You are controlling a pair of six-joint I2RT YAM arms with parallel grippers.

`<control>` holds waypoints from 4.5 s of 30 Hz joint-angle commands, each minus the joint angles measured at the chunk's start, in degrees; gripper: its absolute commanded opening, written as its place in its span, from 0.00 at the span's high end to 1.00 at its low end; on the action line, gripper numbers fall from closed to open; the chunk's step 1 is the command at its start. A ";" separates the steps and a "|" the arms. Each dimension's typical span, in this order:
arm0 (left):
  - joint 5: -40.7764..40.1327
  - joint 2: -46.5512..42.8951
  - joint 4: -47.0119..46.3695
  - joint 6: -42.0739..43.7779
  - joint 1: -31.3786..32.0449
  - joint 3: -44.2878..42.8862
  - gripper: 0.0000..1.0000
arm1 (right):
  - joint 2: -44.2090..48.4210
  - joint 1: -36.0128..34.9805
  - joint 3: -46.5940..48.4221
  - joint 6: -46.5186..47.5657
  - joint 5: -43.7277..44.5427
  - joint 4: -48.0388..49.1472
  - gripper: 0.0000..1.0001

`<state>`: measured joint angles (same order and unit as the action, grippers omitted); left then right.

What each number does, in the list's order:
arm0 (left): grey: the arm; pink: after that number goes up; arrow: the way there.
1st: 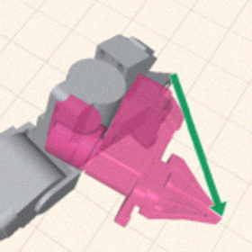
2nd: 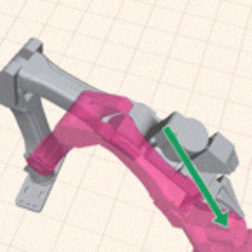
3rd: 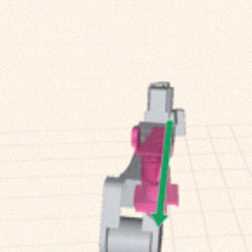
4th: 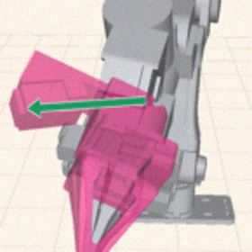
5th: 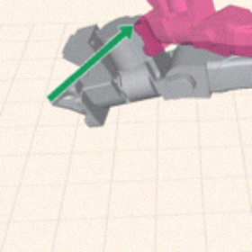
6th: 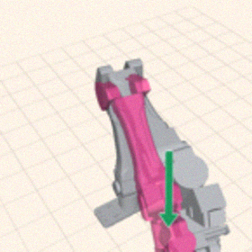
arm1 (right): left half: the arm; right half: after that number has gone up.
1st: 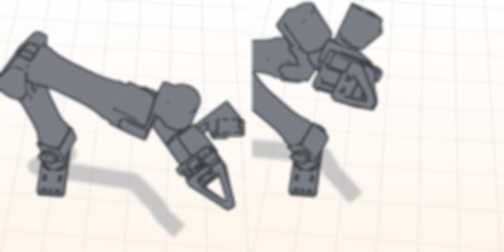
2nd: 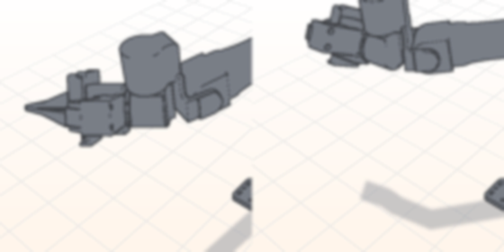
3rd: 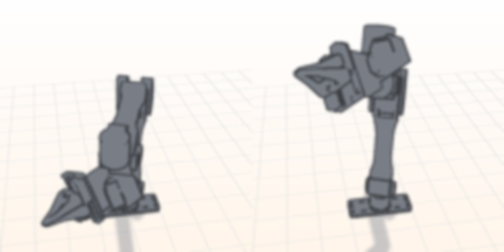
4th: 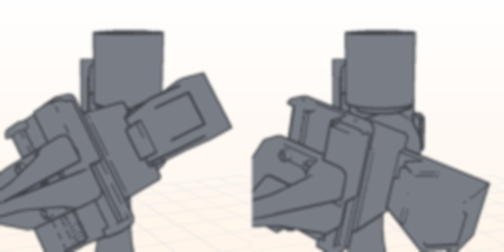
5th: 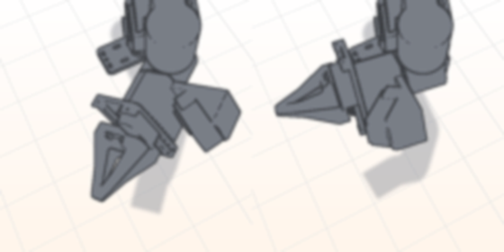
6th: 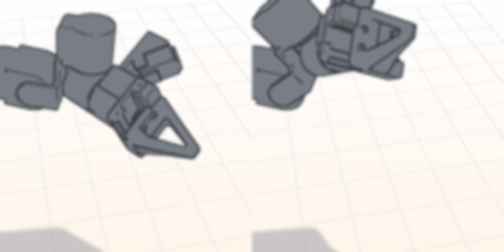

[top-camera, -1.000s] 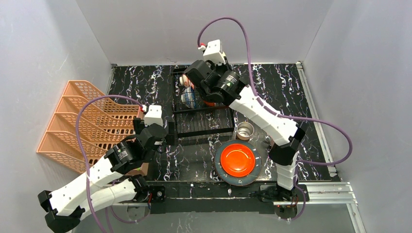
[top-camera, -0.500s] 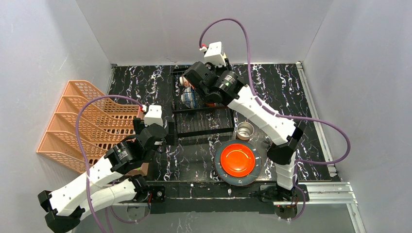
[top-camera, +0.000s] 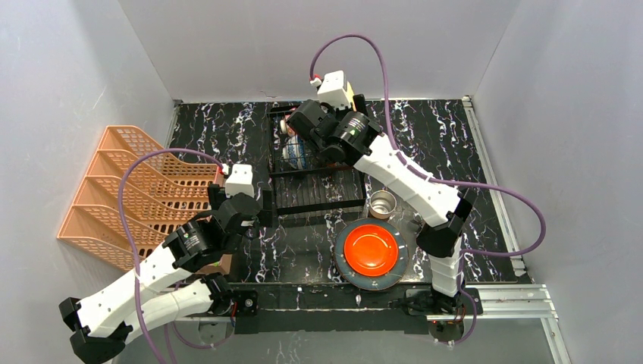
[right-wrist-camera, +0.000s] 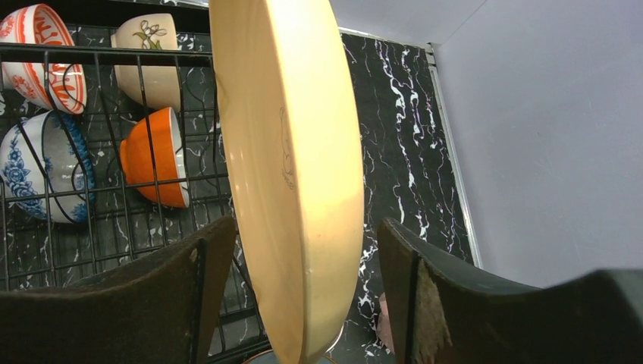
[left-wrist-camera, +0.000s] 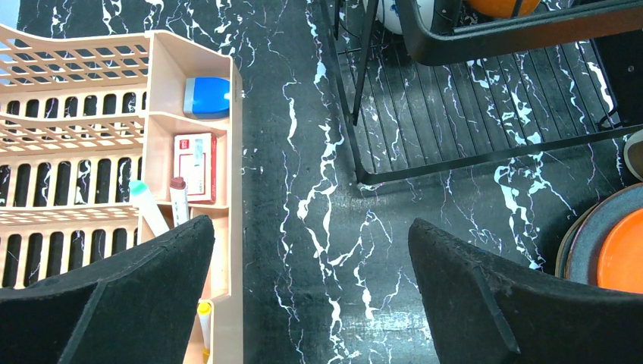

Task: Load the mixed dishes into the dish rack
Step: Insert the plate into the dish rack, then pick up the plate from the corner of the board.

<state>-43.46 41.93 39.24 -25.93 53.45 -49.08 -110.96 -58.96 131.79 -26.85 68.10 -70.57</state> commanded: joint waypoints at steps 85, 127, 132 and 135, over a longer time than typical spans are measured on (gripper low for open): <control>53.85 13.77 -43.26 -30.91 4.38 18.68 0.08 | 52.38 5.00 -86.33 -36.77 -47.75 17.23 0.38; 47.82 38.71 -48.13 -34.36 9.65 11.63 0.37 | 66.60 11.57 -105.17 -44.80 -54.36 26.58 0.44; 46.85 40.72 -47.26 -34.36 9.65 11.59 0.43 | 67.68 11.51 -106.53 -46.07 -54.62 27.36 0.46; 46.37 41.69 -46.96 -34.13 9.65 11.62 0.45 | 69.12 11.50 -107.60 -46.94 -54.62 27.91 0.50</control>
<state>5.19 82.46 -11.62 -61.30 62.85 -36.71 -43.40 -47.64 26.02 -71.81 13.08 -42.15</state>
